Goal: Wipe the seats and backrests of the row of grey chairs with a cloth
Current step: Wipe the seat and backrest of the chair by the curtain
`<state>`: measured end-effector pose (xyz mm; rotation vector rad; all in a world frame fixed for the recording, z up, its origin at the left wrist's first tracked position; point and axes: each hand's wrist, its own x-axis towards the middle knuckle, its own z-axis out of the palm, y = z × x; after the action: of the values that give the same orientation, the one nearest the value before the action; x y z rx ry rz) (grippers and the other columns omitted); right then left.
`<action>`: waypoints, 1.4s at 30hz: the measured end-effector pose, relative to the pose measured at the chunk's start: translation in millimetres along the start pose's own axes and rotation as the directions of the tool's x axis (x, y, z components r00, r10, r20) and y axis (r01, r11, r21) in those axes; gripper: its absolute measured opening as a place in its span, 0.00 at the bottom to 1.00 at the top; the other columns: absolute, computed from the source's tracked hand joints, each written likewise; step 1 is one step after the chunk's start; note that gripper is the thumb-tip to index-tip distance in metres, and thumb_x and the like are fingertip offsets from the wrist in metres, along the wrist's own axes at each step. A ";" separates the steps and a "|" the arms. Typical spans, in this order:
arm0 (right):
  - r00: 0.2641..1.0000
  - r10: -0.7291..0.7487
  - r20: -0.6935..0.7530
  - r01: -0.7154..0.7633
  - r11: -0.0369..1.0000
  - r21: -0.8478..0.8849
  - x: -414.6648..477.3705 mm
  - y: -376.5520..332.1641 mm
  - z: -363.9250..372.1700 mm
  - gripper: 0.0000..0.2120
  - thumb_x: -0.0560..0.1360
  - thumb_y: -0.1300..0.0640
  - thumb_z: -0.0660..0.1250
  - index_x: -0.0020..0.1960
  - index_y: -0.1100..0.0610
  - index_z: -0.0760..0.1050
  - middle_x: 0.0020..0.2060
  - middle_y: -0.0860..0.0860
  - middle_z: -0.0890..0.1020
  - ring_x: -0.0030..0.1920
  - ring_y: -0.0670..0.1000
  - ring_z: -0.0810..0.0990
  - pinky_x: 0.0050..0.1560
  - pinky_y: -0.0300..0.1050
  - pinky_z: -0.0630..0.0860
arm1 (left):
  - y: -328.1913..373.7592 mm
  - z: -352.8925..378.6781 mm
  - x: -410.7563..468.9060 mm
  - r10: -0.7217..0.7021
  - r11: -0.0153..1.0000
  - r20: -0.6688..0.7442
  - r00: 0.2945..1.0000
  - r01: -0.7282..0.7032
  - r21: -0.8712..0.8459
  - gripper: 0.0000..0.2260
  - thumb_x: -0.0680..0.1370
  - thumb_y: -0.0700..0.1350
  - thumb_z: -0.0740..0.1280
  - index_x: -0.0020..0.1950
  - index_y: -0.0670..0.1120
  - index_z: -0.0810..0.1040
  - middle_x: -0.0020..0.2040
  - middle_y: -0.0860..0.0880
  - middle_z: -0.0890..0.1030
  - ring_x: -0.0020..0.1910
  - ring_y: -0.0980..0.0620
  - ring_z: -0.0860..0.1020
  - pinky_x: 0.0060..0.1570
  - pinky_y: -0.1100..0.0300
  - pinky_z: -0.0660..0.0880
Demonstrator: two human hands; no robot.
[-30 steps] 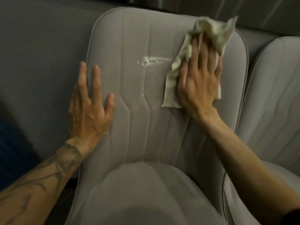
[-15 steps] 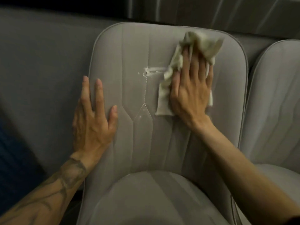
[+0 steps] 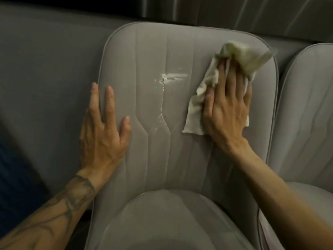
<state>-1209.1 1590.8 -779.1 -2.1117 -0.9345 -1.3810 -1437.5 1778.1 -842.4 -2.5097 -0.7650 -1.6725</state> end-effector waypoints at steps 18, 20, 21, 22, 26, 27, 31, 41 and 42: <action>0.982 0.020 0.187 -0.018 1.000 -0.013 -185.9 -35.6 36.1 0.32 0.84 0.49 0.50 0.85 0.58 0.46 0.84 0.55 0.51 0.84 0.54 0.51 0.83 0.56 0.41 | 0.3 1.2 -2.4 0.010 1.000 -0.001 1.000 -0.010 -0.028 0.31 0.87 0.55 0.57 0.87 0.47 0.51 0.85 0.38 0.53 0.79 0.37 0.65 0.66 0.37 0.74; 0.966 -0.046 0.254 0.042 0.999 0.022 -213.0 -40.1 28.5 0.32 0.83 0.51 0.54 0.84 0.58 0.49 0.81 0.57 0.59 0.81 0.55 0.57 0.82 0.55 0.44 | 1.4 -0.4 -2.0 0.008 1.000 0.005 1.000 -0.008 -0.028 0.31 0.87 0.55 0.56 0.87 0.46 0.51 0.85 0.37 0.53 0.78 0.37 0.65 0.67 0.37 0.74; 0.962 -0.076 0.262 0.060 0.996 0.068 -211.3 -39.4 27.1 0.31 0.83 0.51 0.54 0.84 0.57 0.50 0.79 0.56 0.62 0.80 0.55 0.57 0.83 0.55 0.43 | 1.9 -2.3 -1.9 -0.001 1.000 0.005 1.000 0.001 -0.028 0.31 0.87 0.55 0.56 0.87 0.46 0.51 0.85 0.38 0.53 0.79 0.37 0.64 0.67 0.37 0.73; 0.962 -0.106 0.252 0.084 0.992 0.094 -199.5 -37.2 26.5 0.31 0.84 0.51 0.53 0.84 0.57 0.48 0.78 0.56 0.64 0.79 0.55 0.56 0.83 0.56 0.42 | 3.1 -3.5 -2.0 -0.006 1.000 0.006 1.000 0.006 -0.031 0.31 0.87 0.55 0.57 0.87 0.47 0.51 0.85 0.38 0.53 0.79 0.38 0.64 0.67 0.37 0.73; 0.989 0.031 0.147 -0.038 0.998 0.049 -132.0 -33.3 36.4 0.30 0.86 0.47 0.46 0.85 0.55 0.44 0.84 0.52 0.51 0.84 0.52 0.49 0.83 0.55 0.40 | 4.1 -0.9 -2.6 -0.011 1.000 -0.007 1.000 0.011 -0.019 0.31 0.86 0.55 0.58 0.87 0.48 0.51 0.85 0.39 0.54 0.80 0.40 0.62 0.67 0.38 0.73; 0.989 0.068 0.130 -0.074 0.997 0.038 -131.9 -37.8 37.6 0.30 0.86 0.46 0.46 0.85 0.55 0.45 0.84 0.51 0.48 0.84 0.51 0.46 0.83 0.55 0.40 | 3.6 0.4 -2.7 -0.007 1.000 -0.012 1.000 0.007 -0.017 0.31 0.86 0.55 0.58 0.87 0.48 0.51 0.86 0.39 0.54 0.80 0.40 0.63 0.66 0.38 0.74; 0.975 -0.047 0.219 0.034 0.997 0.065 -194.5 -55.8 37.2 0.30 0.86 0.48 0.47 0.85 0.57 0.46 0.83 0.56 0.54 0.83 0.55 0.55 0.82 0.53 0.43 | 2.4 3.2 -2.0 0.004 1.000 -0.025 1.000 -0.004 -0.003 0.31 0.87 0.55 0.57 0.87 0.48 0.52 0.85 0.39 0.54 0.78 0.39 0.65 0.64 0.38 0.75; 0.989 0.129 -0.073 -0.126 0.991 0.038 -34.4 -45.4 29.9 0.29 0.86 0.48 0.45 0.84 0.57 0.47 0.83 0.58 0.54 0.84 0.56 0.49 0.83 0.55 0.41 | 3.1 4.0 -2.7 -0.001 1.000 -0.017 1.000 0.001 0.001 0.31 0.86 0.55 0.56 0.87 0.48 0.51 0.86 0.40 0.53 0.78 0.39 0.64 0.64 0.39 0.75; 0.993 0.107 -0.048 -0.104 0.993 0.048 -45.3 -54.4 30.7 0.29 0.86 0.49 0.46 0.84 0.58 0.47 0.83 0.59 0.54 0.84 0.55 0.47 0.83 0.56 0.42 | 3.4 3.7 -3.2 -0.003 1.000 -0.019 1.000 0.003 0.000 0.31 0.86 0.55 0.57 0.87 0.48 0.51 0.86 0.40 0.54 0.77 0.39 0.65 0.63 0.39 0.75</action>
<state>-1242.9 1634.9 -832.8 -2.0519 -0.8147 -1.3417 -1433.8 1774.9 -845.9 -2.4902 -0.7673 -1.6943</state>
